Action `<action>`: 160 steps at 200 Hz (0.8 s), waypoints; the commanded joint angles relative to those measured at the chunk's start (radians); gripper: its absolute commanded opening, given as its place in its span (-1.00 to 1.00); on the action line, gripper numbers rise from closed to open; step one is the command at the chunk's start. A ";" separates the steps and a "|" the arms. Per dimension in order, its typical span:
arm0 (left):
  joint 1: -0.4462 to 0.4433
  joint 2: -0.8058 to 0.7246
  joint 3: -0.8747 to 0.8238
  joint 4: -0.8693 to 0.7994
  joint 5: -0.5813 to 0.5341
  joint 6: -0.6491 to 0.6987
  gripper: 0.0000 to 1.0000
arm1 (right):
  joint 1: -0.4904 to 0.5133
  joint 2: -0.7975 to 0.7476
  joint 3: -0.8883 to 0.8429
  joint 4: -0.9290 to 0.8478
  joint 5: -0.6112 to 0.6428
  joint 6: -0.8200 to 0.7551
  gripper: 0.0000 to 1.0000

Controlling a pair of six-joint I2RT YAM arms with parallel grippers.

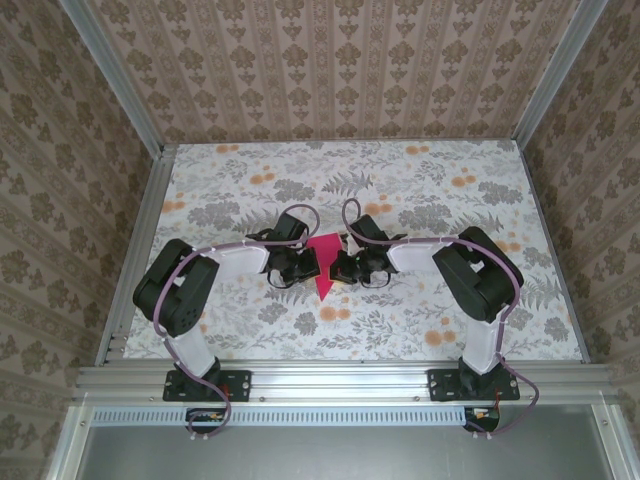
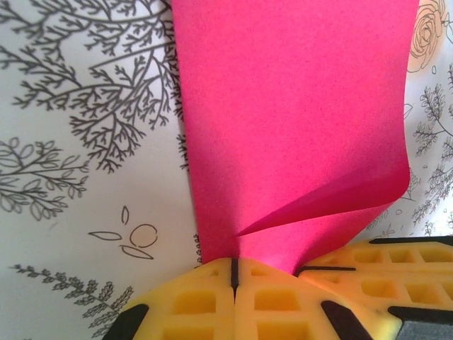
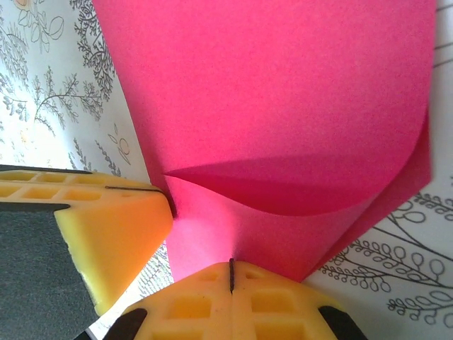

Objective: Fold a paper plane with a square sheet of paper (pick it up from the middle)
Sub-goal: Third fold the triangle at the center of the table.

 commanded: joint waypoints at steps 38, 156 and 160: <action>-0.001 0.049 0.007 -0.092 -0.044 0.030 -0.96 | -0.021 -0.054 0.083 -0.088 0.014 -0.028 -0.91; -0.001 0.053 0.007 -0.107 -0.045 0.043 -0.98 | -0.064 0.059 0.077 -0.146 0.079 -0.034 -0.94; -0.003 0.053 0.006 -0.107 -0.044 0.044 -0.98 | -0.067 0.058 0.070 -0.140 0.079 -0.033 -0.94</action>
